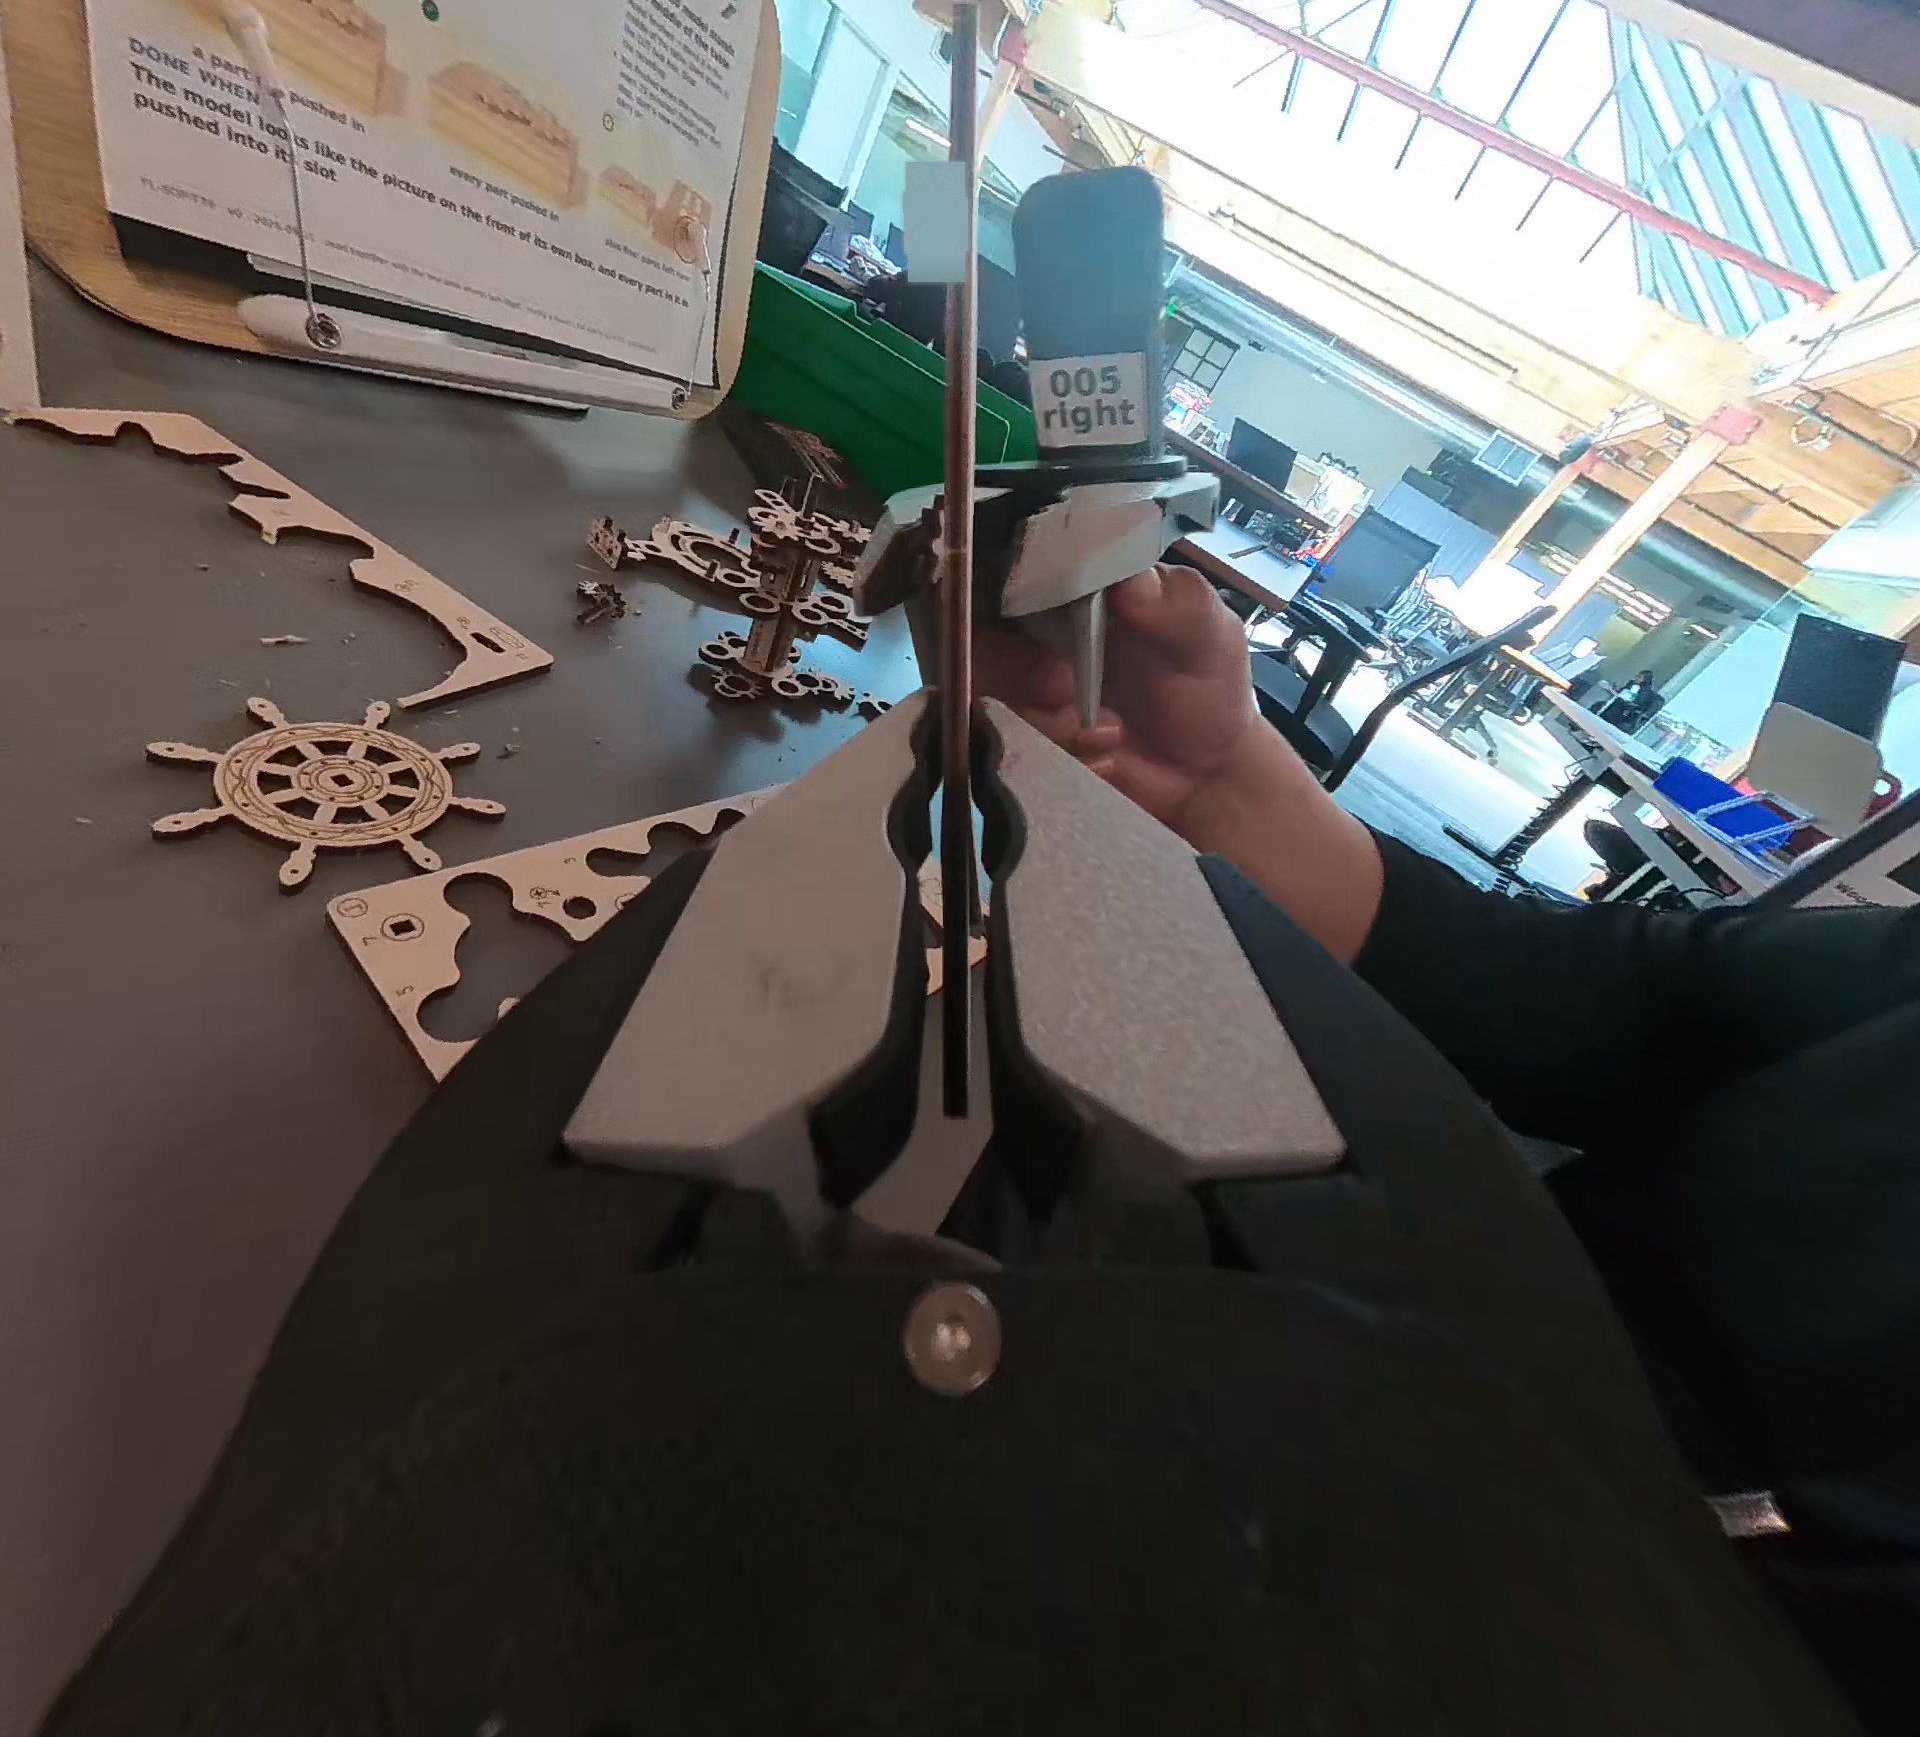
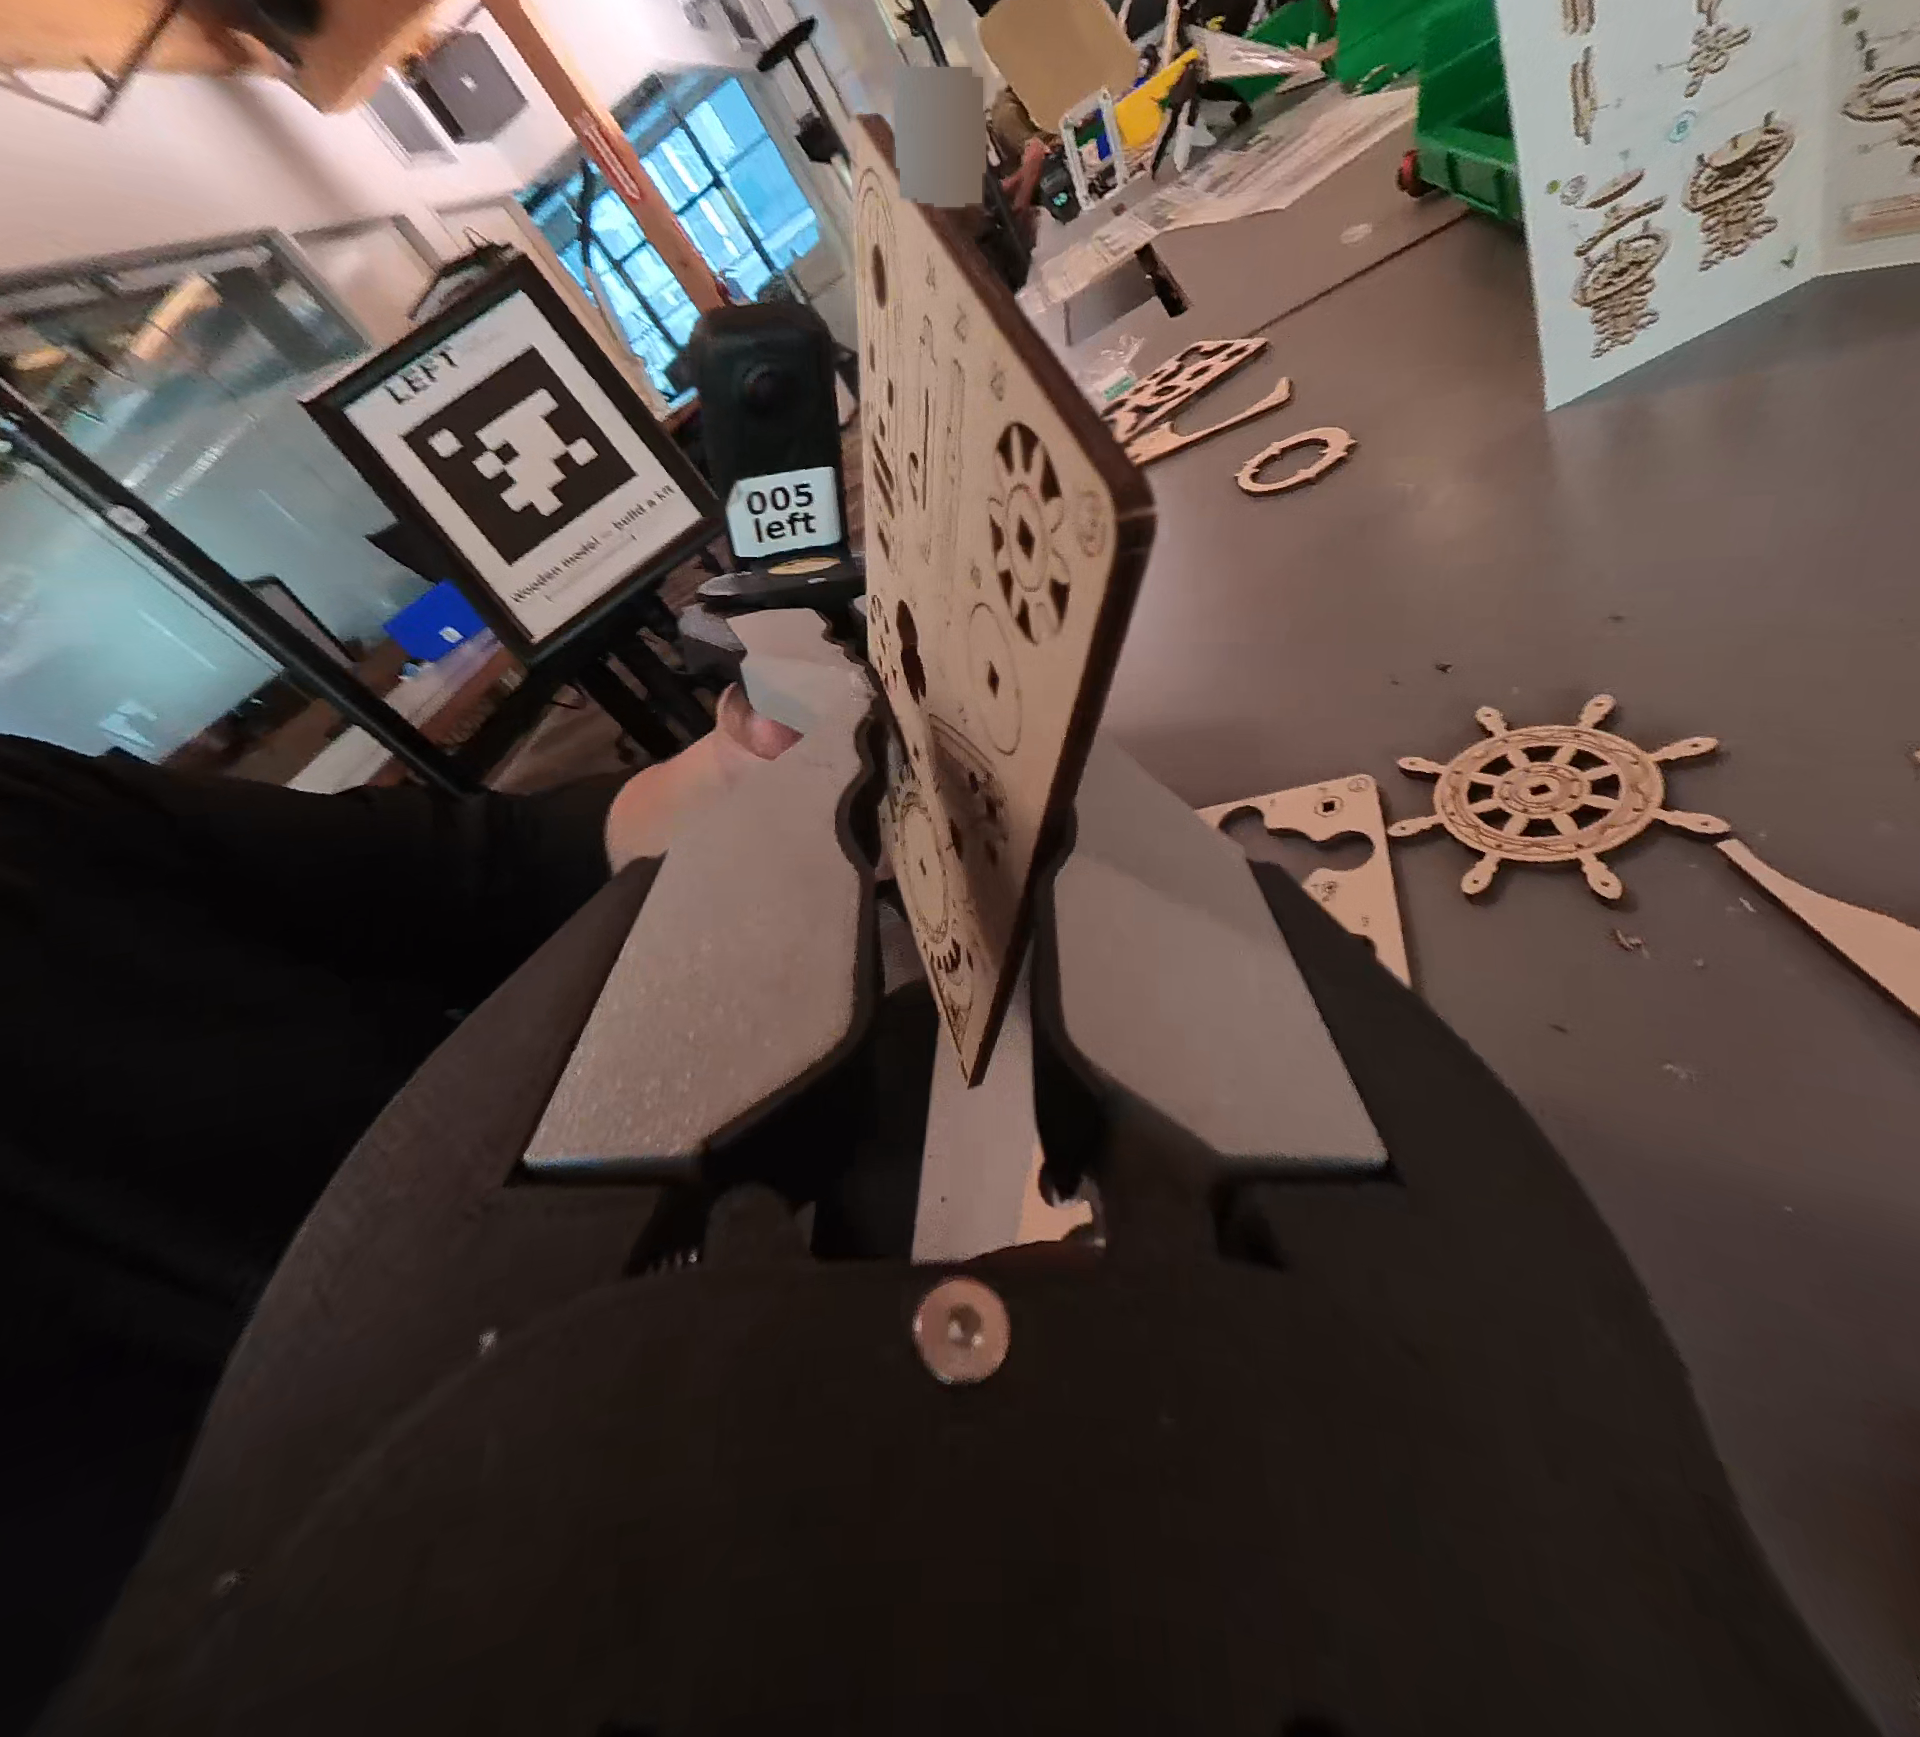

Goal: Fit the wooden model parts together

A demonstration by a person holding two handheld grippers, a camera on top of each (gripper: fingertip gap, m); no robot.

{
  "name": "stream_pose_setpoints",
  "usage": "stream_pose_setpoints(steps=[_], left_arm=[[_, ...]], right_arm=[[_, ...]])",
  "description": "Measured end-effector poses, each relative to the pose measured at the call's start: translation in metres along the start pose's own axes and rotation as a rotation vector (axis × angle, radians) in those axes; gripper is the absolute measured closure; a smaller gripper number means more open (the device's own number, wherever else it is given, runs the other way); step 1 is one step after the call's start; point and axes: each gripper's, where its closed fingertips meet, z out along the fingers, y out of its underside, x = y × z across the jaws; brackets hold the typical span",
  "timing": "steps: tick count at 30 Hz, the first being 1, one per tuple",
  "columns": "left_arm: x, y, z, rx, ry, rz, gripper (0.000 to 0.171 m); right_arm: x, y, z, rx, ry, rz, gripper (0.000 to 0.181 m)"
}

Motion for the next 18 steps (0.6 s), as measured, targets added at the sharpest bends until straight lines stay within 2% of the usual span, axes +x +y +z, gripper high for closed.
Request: stream_pose_setpoints(steps=[7, 12, 18], left_arm=[[-0.003, 0.004, 0.001, -0.012, -0.032, 0.011, 0.17], [-0.005, 0.01, 0.005, -0.053, -0.085, 0.081, 0.17], [-0.013, 0.016, 0.006, -0.113, -0.21, 0.244, 0.169]], right_arm=[[0.012, -0.006, -0.004, 0.059, 0.058, 0.029, 0.16], [0.021, -0.001, -0.002, 0.038, 0.134, 0.013, 0.153], [0.033, 0.003, -0.002, 0.025, 0.259, -0.027, 0.145]])
